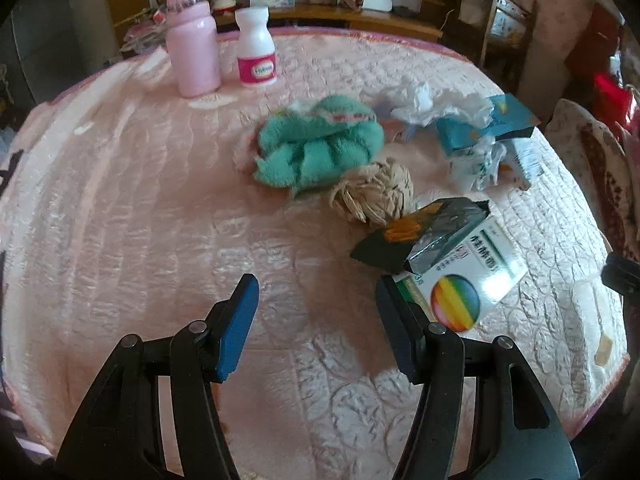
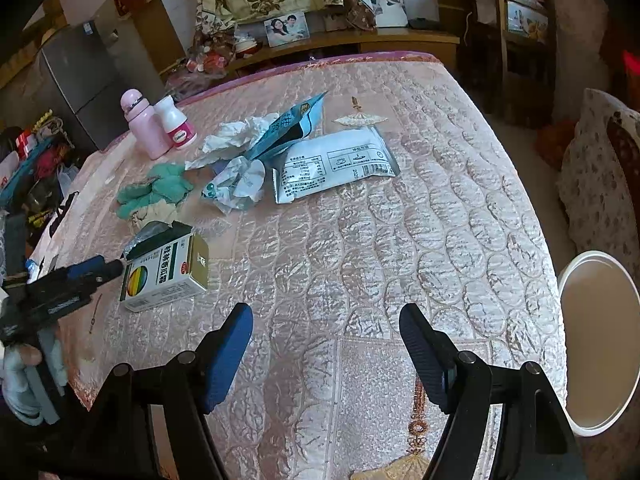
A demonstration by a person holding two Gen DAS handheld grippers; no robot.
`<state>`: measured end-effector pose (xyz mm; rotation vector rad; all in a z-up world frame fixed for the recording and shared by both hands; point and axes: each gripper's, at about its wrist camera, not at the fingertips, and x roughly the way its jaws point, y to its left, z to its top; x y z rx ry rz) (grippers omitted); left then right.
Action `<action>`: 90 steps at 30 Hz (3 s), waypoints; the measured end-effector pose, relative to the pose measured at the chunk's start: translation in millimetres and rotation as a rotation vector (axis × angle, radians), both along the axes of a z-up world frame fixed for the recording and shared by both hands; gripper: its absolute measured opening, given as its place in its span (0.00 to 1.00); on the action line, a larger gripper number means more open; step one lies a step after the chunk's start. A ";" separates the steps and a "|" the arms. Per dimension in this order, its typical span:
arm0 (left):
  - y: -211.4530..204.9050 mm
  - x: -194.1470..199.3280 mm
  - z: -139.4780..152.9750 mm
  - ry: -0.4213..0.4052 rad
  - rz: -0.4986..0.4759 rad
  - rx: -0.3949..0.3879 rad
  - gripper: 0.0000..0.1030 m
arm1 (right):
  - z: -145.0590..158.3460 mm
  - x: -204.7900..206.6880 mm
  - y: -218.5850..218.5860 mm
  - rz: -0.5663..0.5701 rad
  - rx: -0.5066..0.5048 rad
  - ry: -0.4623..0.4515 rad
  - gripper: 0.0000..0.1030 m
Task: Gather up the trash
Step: 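Return both tools to the bed toward the medicine box and snack wrapper, then grasp the dark snack wrapper with the left tool while the right tool grasps the green-and-white medicine box, then carry both items over the white bucket and open both tools to drop them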
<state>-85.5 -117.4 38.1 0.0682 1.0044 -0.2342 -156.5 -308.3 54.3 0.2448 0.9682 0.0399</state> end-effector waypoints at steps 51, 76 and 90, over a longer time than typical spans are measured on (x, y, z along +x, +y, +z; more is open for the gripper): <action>-31.7 2.7 -2.7 0.068 -0.225 -0.130 0.30 | -15.2 51.7 34.4 0.050 0.074 0.035 0.74; -80.0 -39.7 26.8 0.000 -0.259 -0.186 0.29 | -14.4 29.7 25.6 0.069 -0.021 0.047 0.60; -213.6 -50.3 44.0 -0.011 -0.454 -0.190 0.29 | 18.3 -43.7 -97.6 -0.162 -0.010 -0.020 0.59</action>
